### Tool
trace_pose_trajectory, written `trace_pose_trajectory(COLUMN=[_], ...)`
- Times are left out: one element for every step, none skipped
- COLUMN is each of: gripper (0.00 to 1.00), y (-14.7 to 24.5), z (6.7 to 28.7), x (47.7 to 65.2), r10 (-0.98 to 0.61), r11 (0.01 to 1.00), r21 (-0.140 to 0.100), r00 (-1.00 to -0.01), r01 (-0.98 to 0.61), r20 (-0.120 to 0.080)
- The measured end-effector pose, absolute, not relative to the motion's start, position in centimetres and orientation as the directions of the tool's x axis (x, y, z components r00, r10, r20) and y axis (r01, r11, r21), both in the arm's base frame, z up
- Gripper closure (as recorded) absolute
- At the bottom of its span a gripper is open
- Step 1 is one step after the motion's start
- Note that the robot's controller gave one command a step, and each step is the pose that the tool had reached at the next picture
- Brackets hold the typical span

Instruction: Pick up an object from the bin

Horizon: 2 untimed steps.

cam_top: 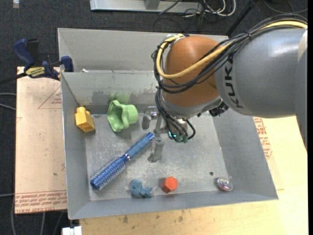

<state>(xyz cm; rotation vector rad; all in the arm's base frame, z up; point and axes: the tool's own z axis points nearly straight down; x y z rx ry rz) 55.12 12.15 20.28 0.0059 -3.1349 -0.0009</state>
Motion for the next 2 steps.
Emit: trace_pose_trajectory(gripper=[0.0, 1.0], y=[12.61, 12.61], z=[9.19, 9.58], x=[57.43, 57.58], r10=[-0.207, -0.205], r11=[0.978, 0.979], r21=[0.001, 0.002], r00=[-0.978, -0.979], r01=[-0.207, -0.205], r20=[0.004, -0.001])
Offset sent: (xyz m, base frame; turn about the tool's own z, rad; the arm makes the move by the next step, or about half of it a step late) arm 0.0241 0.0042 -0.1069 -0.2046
